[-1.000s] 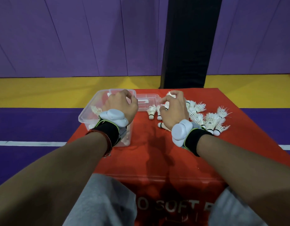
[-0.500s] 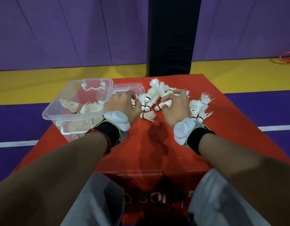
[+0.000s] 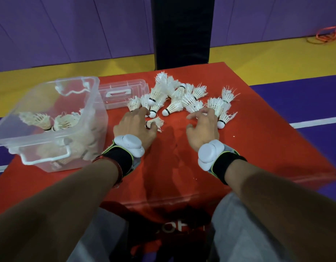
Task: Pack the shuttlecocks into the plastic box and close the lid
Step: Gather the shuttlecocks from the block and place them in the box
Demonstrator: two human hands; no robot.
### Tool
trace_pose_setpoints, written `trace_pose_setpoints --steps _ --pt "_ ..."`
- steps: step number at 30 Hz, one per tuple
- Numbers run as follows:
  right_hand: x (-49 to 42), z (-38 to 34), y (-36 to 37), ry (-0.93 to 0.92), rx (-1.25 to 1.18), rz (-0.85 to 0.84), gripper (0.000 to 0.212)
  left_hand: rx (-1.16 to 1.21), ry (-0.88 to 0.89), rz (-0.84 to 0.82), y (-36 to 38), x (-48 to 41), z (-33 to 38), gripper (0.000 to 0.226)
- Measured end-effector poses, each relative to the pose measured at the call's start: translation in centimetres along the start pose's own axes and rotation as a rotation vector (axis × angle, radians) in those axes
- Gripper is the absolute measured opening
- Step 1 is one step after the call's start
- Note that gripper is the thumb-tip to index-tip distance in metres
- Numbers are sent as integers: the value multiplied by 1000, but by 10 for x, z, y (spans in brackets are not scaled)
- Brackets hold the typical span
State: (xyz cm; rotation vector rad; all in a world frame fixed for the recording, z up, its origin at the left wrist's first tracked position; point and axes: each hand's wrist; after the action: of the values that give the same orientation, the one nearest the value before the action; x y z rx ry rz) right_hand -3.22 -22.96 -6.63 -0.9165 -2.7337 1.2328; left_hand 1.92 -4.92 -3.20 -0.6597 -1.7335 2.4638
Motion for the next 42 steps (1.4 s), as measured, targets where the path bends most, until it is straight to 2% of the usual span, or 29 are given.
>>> trace_pose_setpoints --steps 3,6,11,14,21,27,31,36,42 --pt "-7 5 1 -13 31 15 27 -28 -19 9 14 -3 4 36" --pt "-13 14 0 11 85 75 30 8 -110 -40 34 -8 6 51" --pt "-25 27 -12 213 82 265 43 70 -304 -67 59 -17 9 70" --pt "-33 42 -17 342 53 337 54 87 -336 -121 67 -17 10 73" --pt "-41 57 -21 421 99 244 70 29 -271 -140 69 -11 25 68" --pt "-39 61 -26 443 156 154 41 -19 -176 -180 72 -10 44 63" --pt "-36 64 -32 422 157 155 31 -96 -120 -198 70 -10 53 61" --pt "-32 65 -37 367 178 162 44 -215 -35 -200 67 -10 61 49" --pt "-29 63 -45 336 129 156 48 -130 -147 -239 65 -17 72 52"
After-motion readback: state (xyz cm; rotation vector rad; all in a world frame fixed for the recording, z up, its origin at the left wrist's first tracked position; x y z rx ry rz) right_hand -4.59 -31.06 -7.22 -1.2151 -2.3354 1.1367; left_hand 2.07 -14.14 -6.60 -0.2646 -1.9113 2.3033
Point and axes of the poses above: each hand's wrist, its own x-axis away from the middle knuckle, its own y-axis out of the palm, z = x × y, and after that the axes turned 5 degrees about -z, right-handed
